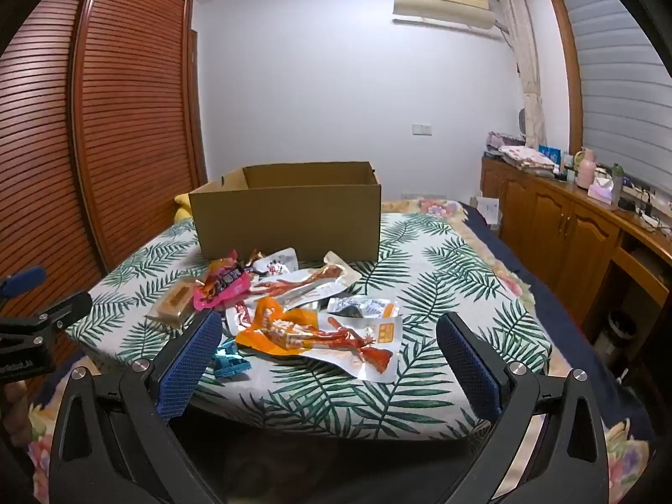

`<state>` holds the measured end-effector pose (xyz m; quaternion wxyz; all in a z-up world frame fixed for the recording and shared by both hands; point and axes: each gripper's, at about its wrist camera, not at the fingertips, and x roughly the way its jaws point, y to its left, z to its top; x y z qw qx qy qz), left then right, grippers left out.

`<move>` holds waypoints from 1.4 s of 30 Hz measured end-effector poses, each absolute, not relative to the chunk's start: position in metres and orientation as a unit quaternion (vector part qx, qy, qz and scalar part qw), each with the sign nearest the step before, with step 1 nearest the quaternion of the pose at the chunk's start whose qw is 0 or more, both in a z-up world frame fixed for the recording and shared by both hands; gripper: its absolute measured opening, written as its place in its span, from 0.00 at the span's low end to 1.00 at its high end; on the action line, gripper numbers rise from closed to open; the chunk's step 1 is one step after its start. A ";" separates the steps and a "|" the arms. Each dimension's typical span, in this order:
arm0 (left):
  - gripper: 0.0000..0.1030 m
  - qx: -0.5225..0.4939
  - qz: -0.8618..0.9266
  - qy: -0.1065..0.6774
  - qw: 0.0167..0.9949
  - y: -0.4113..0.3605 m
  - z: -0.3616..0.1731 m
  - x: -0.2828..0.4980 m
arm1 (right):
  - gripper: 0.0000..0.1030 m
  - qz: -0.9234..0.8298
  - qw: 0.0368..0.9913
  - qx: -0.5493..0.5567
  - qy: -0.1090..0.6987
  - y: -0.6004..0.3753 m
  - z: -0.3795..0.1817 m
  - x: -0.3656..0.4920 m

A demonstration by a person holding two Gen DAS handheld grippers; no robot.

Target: Organize snacks

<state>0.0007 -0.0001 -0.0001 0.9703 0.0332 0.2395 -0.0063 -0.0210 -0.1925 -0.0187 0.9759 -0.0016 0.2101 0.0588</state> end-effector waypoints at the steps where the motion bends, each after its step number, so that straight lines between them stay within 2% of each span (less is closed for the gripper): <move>1: 1.00 0.033 -0.006 0.232 0.972 0.000 0.000 0.000 | 1.00 0.060 0.976 0.004 0.209 -0.193 -0.019 -0.021; 42: 1.00 0.028 -0.012 0.225 0.974 0.001 0.013 -0.003 | 1.00 0.057 0.976 0.000 0.209 -0.193 -0.022 -0.021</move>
